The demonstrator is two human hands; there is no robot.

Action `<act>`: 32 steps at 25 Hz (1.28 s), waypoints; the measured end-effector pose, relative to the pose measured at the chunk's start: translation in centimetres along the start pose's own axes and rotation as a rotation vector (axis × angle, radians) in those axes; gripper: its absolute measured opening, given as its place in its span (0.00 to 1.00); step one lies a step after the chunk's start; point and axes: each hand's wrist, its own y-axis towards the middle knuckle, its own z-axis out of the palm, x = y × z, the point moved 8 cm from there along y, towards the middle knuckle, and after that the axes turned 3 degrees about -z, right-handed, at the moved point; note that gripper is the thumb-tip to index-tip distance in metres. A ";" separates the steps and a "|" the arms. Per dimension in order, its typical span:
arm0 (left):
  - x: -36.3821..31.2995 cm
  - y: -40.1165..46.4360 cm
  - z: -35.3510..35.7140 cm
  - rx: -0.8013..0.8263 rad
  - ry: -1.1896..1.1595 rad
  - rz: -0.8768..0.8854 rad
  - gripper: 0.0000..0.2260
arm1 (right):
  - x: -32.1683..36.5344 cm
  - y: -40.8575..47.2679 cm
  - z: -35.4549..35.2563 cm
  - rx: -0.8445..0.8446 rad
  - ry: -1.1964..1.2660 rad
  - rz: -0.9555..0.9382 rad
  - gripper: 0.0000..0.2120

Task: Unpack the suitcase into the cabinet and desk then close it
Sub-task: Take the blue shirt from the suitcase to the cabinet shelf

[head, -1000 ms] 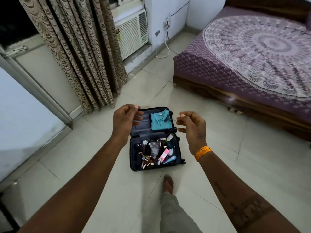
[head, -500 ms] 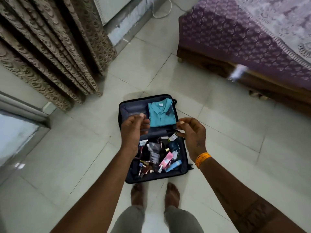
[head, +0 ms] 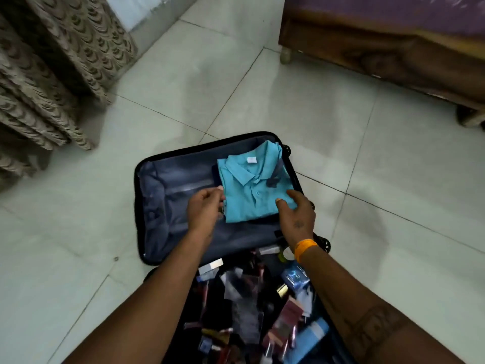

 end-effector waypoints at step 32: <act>10.8 14.2 1.8 0.222 -0.101 -0.139 0.16 | -8.7 11.8 10.5 0.296 -0.206 0.071 0.29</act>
